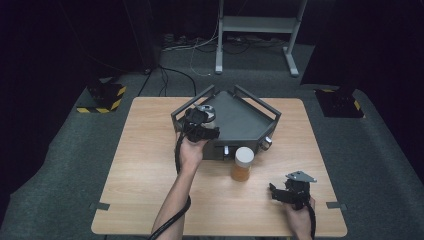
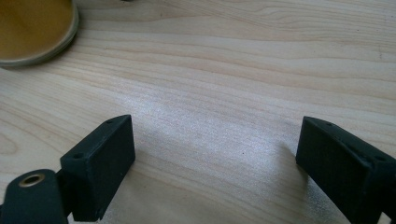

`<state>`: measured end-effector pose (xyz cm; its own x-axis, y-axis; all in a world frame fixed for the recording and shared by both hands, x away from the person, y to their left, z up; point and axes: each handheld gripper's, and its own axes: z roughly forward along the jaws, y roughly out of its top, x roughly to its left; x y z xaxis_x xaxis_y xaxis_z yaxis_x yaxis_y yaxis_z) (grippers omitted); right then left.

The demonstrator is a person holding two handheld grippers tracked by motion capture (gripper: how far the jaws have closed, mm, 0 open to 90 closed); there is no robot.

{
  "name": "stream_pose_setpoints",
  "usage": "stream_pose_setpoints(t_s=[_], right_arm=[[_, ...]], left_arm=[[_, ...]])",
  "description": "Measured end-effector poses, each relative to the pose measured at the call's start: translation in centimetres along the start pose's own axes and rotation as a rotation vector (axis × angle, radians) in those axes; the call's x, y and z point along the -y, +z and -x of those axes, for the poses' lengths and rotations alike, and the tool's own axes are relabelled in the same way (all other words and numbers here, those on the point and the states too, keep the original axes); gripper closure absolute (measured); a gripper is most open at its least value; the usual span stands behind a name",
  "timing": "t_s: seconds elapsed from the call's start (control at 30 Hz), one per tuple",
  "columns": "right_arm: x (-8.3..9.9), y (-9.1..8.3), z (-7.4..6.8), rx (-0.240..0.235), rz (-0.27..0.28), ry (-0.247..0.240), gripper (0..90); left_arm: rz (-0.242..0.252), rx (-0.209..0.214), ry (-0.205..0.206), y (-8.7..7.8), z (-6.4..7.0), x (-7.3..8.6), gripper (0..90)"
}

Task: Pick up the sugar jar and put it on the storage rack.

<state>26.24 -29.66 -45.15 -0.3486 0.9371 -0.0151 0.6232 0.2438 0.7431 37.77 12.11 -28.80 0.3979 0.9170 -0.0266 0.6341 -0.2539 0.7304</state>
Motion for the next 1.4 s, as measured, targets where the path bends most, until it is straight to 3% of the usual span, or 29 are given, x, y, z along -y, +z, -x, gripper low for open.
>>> stream_pose_setpoints(t_s=[0.4,0.97,1.4], right_arm=[[0.0,0.0,0.0,0.0,0.001,-0.001,11.4],[0.0,0.0,0.0,0.0,0.001,-0.001,11.3],[0.0,0.0,0.0,-0.003,0.002,-0.005,11.4]], left_arm=[[-0.006,-0.017,-0.027,1.3,-0.3,-0.4,31.4],[-0.019,-0.019,-0.031,2.6,-0.3,-0.3,31.4],[-0.026,-0.025,-0.011,2.9,0.0,-0.1,31.4]])
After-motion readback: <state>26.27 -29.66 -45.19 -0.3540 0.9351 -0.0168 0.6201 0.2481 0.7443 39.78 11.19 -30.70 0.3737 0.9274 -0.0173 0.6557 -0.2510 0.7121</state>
